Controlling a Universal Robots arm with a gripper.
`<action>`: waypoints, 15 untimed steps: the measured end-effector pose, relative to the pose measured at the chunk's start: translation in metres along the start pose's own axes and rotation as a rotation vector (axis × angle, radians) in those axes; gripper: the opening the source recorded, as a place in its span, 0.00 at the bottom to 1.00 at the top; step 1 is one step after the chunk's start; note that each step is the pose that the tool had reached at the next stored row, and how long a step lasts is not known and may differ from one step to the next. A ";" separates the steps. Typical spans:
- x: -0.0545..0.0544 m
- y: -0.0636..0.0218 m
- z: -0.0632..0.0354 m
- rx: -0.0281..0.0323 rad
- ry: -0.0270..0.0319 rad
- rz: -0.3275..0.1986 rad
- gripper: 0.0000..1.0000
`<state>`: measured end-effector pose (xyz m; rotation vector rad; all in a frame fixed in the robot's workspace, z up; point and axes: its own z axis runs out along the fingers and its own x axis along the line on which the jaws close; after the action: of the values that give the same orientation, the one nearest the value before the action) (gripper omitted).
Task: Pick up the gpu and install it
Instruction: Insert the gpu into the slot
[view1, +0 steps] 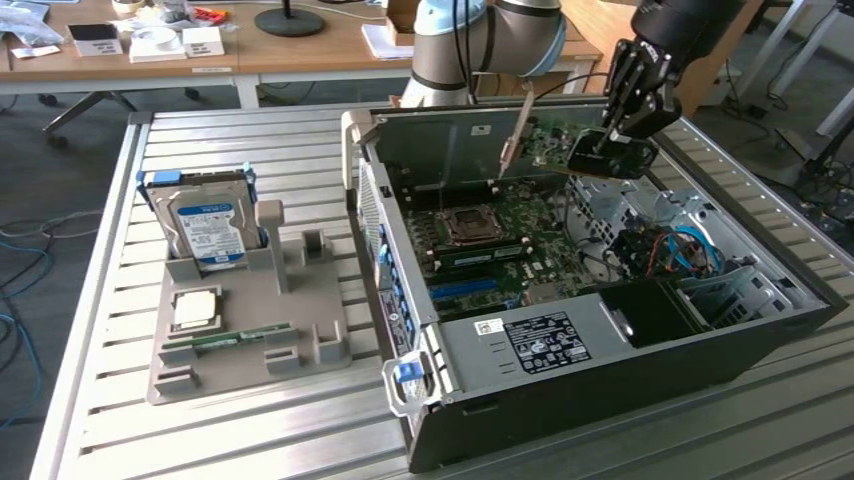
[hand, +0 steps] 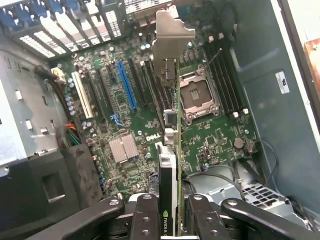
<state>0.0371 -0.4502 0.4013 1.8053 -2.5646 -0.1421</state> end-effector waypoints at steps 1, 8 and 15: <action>0.000 0.0000 0.0002 0.0004 0.0005 -0.011 0.27; 0.000 0.0000 0.0017 -0.0026 0.0081 -0.124 0.27; 0.000 -0.0001 0.0031 -0.0069 0.0165 -0.245 0.27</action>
<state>0.0370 -0.4503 0.3982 2.1021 -2.3196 -0.1351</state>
